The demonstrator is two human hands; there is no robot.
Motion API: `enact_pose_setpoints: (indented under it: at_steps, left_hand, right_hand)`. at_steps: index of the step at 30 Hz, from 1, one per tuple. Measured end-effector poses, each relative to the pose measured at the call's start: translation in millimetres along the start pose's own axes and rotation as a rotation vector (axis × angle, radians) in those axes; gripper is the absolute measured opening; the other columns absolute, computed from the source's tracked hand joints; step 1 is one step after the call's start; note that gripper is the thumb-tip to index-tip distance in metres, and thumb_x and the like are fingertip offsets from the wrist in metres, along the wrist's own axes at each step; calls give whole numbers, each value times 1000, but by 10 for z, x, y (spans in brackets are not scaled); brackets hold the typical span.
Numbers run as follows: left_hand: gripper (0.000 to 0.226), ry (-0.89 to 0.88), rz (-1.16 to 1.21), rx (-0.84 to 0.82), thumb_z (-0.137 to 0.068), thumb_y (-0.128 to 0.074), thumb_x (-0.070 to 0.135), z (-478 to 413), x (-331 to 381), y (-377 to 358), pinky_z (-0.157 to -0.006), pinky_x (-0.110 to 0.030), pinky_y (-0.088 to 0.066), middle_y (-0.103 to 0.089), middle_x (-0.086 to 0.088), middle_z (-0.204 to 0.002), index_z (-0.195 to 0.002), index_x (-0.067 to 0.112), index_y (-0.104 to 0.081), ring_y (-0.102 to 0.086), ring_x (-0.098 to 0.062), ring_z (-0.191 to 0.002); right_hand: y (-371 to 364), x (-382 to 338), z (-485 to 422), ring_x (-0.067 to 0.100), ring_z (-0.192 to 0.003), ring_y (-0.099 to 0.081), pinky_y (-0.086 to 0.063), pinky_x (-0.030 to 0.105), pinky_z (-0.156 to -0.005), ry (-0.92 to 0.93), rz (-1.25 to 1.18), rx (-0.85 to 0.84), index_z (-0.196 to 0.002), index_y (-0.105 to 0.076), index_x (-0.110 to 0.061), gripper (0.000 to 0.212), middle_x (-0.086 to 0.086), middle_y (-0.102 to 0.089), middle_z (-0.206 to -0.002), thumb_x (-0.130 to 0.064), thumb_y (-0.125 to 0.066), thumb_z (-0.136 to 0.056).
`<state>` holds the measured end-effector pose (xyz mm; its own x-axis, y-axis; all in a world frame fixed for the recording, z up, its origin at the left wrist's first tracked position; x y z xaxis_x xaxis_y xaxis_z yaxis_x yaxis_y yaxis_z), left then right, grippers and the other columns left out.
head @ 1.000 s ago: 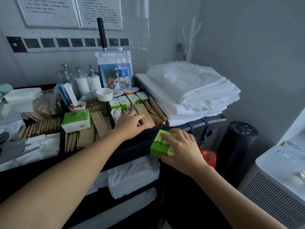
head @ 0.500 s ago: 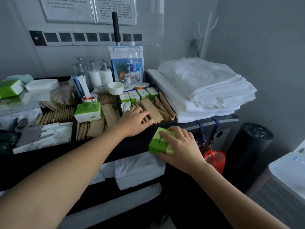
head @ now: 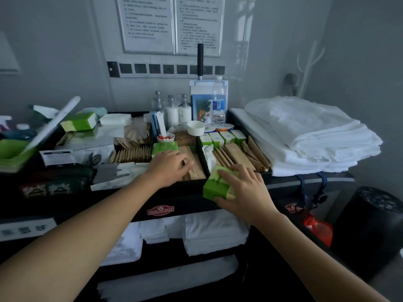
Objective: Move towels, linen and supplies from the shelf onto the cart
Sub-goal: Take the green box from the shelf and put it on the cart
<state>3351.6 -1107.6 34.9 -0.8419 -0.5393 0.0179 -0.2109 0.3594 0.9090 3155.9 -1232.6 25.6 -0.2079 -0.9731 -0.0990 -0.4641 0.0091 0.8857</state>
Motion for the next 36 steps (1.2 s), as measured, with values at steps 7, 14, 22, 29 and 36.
enact_pose_setpoints:
  at_steps: [7,14,22,29,36]
  left_hand:
    - [47,92,-155,34,-99,-35,56,721,-940,459,-72,-34,-41,-66,-2,-101,-103,20,-65,-62,-25,-96]
    - [34,161,-150,122,-98,-47,43,1358,-1555,823,-63,-31,-32,-65,-2,-90,-95,16,-67,-61,-25,-85]
    - [36,154,-164,100,-100,-41,44,1350,-1742,732,-76,-35,-41,-64,2,-96,-104,19,-66,-61,-23,-90]
    - [48,128,-160,129,-93,-31,51,817,-1728,457,-67,-33,-42,-63,4,-79,-87,19,-65,-60,-20,-74]
    - [50,105,-136,129,-92,-27,53,71,-1561,139,-70,-34,-46,-62,4,-83,-90,21,-65,-59,-19,-77]
  right_hand:
    - [-102,-1018,-378,31,-120,-50,-42,48,-97,107,-40,32,-136,-51,-34,72,5,-49,-133,-67,-62,-72]
    - [-353,-1714,-697,30,-124,-47,-42,46,-99,140,-87,16,-138,-48,-35,74,3,-46,-134,-68,-61,-74]
    - [-521,-1885,-1043,30,-125,-46,-39,46,-101,182,-93,19,-141,-46,-33,73,5,-47,-135,-67,-61,-78]
    - [-638,-1114,-1453,32,-120,-47,-41,46,-97,96,-28,13,-143,-41,-34,77,6,-46,-134,-74,-48,-77]
    - [-689,-282,-2045,33,-123,-45,-36,47,-102,-2,14,26,-143,-42,-32,76,8,-45,-135,-69,-58,-78]
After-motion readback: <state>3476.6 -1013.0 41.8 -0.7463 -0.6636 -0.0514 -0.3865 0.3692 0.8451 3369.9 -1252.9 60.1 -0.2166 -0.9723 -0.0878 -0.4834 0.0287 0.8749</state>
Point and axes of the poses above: each hand's wrist, its own z-axis away from the middle knuckle, its own y-axis out of the back of the hand, x = y × z, the point moved 7 cm from there along -z, towards the middle knuckle
